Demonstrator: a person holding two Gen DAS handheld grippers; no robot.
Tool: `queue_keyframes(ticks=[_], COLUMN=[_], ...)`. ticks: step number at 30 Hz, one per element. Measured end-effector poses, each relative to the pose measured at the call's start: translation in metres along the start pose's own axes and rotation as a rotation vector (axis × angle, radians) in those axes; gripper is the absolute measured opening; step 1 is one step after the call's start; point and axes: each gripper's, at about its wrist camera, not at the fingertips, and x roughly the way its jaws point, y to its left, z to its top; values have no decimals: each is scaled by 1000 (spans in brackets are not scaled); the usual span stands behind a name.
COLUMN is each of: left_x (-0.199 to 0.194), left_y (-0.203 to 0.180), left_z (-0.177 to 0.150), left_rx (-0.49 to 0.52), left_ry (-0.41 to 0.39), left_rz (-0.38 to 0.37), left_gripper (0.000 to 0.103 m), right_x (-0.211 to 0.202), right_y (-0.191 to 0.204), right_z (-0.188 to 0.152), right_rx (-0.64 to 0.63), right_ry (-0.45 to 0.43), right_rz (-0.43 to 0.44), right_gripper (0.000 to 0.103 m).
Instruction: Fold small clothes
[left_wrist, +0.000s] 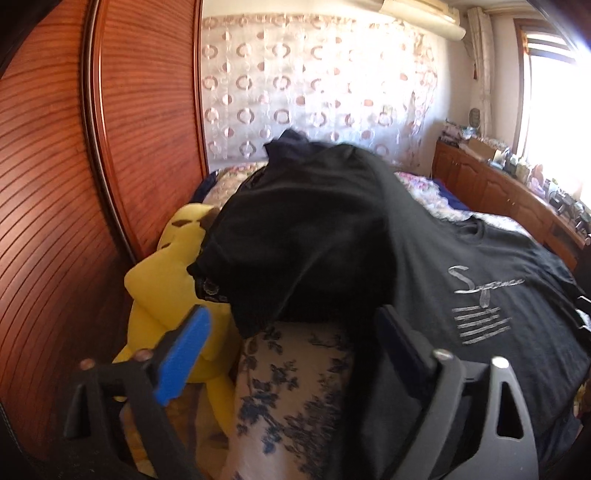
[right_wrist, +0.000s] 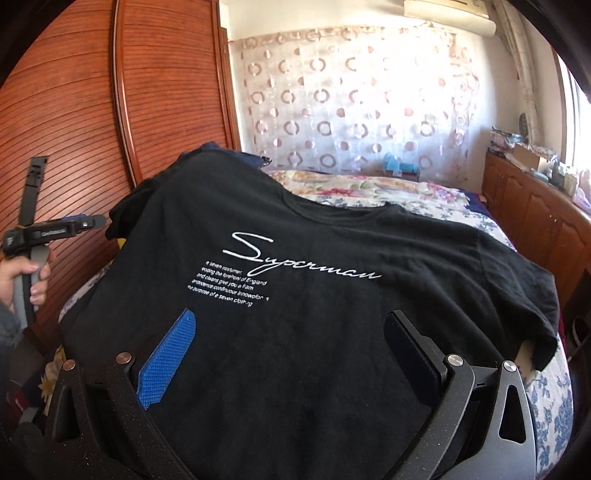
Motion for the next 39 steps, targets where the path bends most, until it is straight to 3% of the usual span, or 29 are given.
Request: queue_keyframes(ticks=[4,6,7,11,13,14,18,24,31,34,39], left_x=[25,33,37,44,47,46,31,-6,-41,-46,-47], left_y=[11,13,13,16,18,18,15,-2,-68,-106,-140], left_z=[-4,-4,-4,0,1,1,8,36,92,106,98], left_rx=[3,16,26,51,64,73,100,127,230,290,344], left_ry=[58,68,75,89,99,93,57,-36,-133,-131,-70], left_rz=[-5,0,1,3,11,23,30,10,-91,-145,-194], left_gripper=[75,58,54,45,31,19,3,0,0,1,17], right_x=[6,8,8,6,5,5,5,6,1,-3,-8], right_y=[-1,-1,-2,-5,-6,-7,-11,-14,-22,-28,-34], right_z=[-3,-4,-5,-6,-7,-7,-8,-11,-11,-12,-11], right_rx=[5,5,8,14,18,20,37,47,71,87,95], right_ry=[18,23,24,24,22,20,20,24,15,9,7], right_rz=[8,10,11,14,13,12,12,11,5,1,-5], right_gripper=[103,103,103,103,103,103,103,103,103,103,103])
